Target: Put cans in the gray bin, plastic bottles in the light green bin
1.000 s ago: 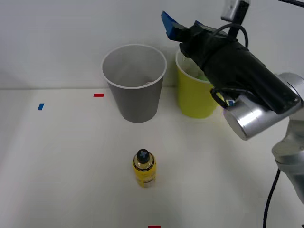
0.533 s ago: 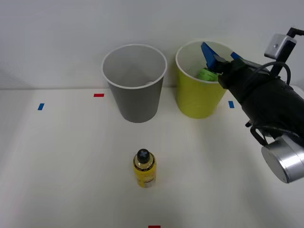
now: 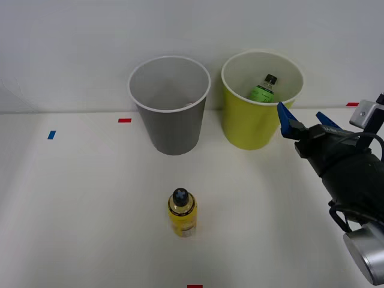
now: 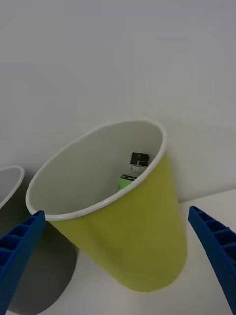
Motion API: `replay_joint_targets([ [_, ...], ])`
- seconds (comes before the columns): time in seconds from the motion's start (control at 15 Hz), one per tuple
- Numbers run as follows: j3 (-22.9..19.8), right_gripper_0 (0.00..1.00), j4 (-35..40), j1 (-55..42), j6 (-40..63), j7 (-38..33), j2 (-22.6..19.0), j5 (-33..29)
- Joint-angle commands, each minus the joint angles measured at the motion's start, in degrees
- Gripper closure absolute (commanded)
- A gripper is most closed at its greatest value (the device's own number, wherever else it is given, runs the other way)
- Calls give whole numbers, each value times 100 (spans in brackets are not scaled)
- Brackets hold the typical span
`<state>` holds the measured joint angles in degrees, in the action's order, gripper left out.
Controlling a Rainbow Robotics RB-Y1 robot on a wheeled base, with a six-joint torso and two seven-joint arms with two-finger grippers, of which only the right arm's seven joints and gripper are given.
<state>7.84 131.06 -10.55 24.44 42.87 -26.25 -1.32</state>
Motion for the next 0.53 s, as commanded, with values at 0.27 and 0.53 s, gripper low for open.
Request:
replay_joint_targets([
  [0.27,-1,0,-1,-1134,-941,169,165,-659],
  [0.53,16,0,-1,-2039,-1811,231,200,-1125],
])
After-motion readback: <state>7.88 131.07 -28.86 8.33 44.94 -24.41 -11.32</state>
